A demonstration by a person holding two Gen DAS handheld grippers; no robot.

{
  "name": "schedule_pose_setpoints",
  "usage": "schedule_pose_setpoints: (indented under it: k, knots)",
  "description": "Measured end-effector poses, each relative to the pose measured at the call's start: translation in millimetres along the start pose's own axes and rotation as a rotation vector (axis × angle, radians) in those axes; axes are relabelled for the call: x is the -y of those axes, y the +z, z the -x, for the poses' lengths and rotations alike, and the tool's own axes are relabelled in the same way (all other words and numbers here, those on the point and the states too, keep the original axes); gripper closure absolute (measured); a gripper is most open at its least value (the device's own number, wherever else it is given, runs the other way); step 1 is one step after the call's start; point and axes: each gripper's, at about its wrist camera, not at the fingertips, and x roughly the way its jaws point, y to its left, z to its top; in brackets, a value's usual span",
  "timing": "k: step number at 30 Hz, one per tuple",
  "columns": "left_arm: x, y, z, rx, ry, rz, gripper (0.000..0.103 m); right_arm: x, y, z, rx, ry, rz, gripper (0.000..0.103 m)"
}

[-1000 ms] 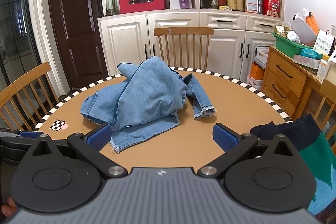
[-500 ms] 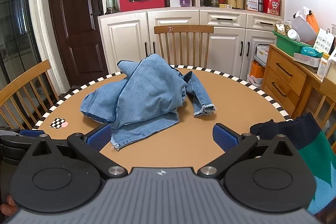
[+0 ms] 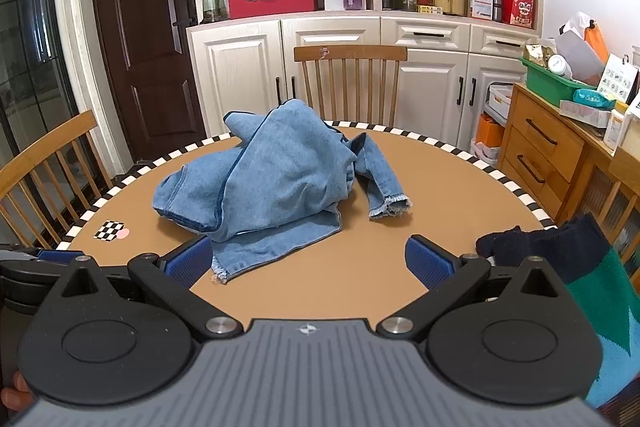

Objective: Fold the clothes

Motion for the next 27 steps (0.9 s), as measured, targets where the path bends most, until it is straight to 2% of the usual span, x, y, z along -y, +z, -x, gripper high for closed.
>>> schedule_pose_setpoints:
  k: [10, 14, 20, 22, 23, 25, 27]
  knots:
    - [-45, -4, -8, -0.026, -0.028, 0.026, 0.0, -21, 9, -13, 0.057, -0.081, 0.067, 0.0]
    - [-73, -11, -6, -0.034, -0.045, 0.035, 0.0, -32, 18, -37, 0.103, -0.054, 0.116, 0.0]
    - [-106, -22, -2, -0.038, -0.045, 0.035, 0.0, -72, 23, -100, 0.047, 0.036, 0.301, 0.003]
    - [-111, -22, -3, -0.037, -0.037, 0.04, 0.0, -90, 22, -122, 0.018, 0.077, 0.397, 0.016]
    - [-113, -22, -4, -0.034, -0.037, 0.045, 0.0, -99, 20, -131, 0.012, 0.08, 0.456, 0.018]
    - [-116, -18, -10, -0.037, -0.036, 0.055, 0.0, -115, 17, -150, 0.003, 0.099, 0.565, 0.041]
    - [-117, -13, -18, -0.047, -0.021, 0.067, 0.0, -126, 13, -166, -0.027, 0.133, 0.665, 0.045]
